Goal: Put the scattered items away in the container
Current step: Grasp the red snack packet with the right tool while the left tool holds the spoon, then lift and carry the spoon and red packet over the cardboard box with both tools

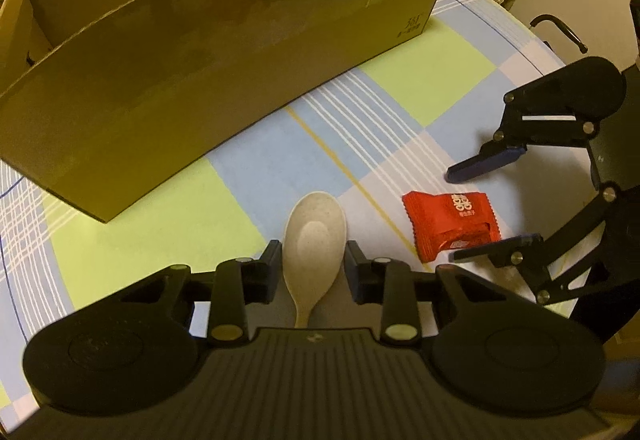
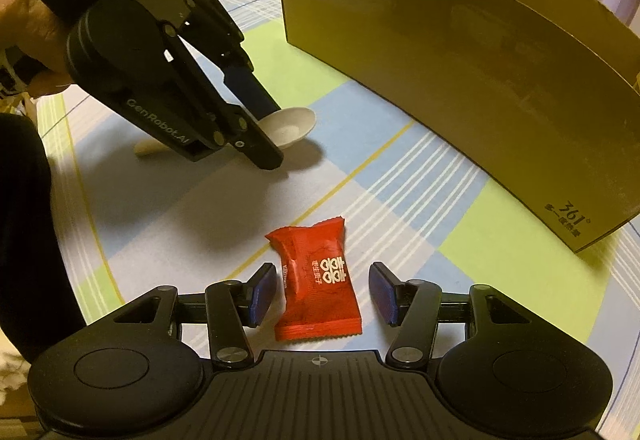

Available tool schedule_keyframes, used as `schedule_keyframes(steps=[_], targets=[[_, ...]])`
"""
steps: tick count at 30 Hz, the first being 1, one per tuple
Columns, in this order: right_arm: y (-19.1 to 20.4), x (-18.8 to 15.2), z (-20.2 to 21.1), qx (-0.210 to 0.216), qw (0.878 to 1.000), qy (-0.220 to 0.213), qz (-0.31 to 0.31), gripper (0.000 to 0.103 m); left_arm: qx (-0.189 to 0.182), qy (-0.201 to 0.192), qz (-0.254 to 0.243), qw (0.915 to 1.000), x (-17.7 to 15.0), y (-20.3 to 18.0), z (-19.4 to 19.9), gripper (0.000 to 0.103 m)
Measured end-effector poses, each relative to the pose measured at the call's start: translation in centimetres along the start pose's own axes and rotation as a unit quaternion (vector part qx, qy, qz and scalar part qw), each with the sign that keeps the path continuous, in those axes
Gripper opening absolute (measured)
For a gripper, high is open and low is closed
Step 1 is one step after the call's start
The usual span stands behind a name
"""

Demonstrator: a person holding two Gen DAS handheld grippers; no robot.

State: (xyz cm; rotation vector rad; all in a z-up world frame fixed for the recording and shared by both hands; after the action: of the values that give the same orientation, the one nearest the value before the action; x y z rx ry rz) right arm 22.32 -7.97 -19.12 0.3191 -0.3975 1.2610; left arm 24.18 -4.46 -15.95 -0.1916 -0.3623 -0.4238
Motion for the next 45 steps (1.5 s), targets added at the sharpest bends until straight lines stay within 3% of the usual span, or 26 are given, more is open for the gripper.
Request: schedule_keyframes(steps=[7, 8, 9, 14, 29, 45], targets=[[0.4, 0.3, -0.4, -0.014, 1.000, 0.005, 0.025, 0.057, -0.003, 0.006, 0.012, 0.9999, -0.5, -0.2, 0.0, 0.028], [0.5, 0.3, -0.5, -0.014, 1.000, 0.006, 0.027, 0.053, -0.004, 0.007, 0.015, 0.9999, -0.6, -0.2, 0.0, 0.028], [0.5, 0.4, -0.5, -0.010, 1.000, 0.006, 0.024, 0.040, -0.004, 0.008, 0.017, 0.9998, -0.6, -0.2, 0.0, 0.028], [0.7, 0.5, -0.4, -0.019, 1.000, 0.005, 0.011, 0.030, -0.003, 0.009, 0.027, 0.9996, -0.7, -0.3, 0.5, 0.028], [0.0, 0.5, 3.6, -0.057, 0.994, -0.031, -0.089, 0.030, 0.003, -0.014, 0.056, 0.9984, -0.2, -1.1, 4.5, 0.028], [0.0, 0.1, 7.3, -0.086, 0.987, -0.063, -0.121, 0.030, 0.006, -0.041, 0.051, 0.9979, 0.8, -2.3, 8.1, 0.028]])
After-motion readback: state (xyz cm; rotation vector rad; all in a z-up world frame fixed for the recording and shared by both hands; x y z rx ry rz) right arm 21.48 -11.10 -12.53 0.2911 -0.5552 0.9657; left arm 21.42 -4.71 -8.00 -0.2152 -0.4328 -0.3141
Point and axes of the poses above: each gripper's, at about its wrist camera, not at the fingertips, and z roughly against the way its jaws point, y to its left, x to its top, the point moved 7 cm from there along -z, roughly the way its jaws point, and after that the axes turned 3 degrees about z, right-handed, at the moved point
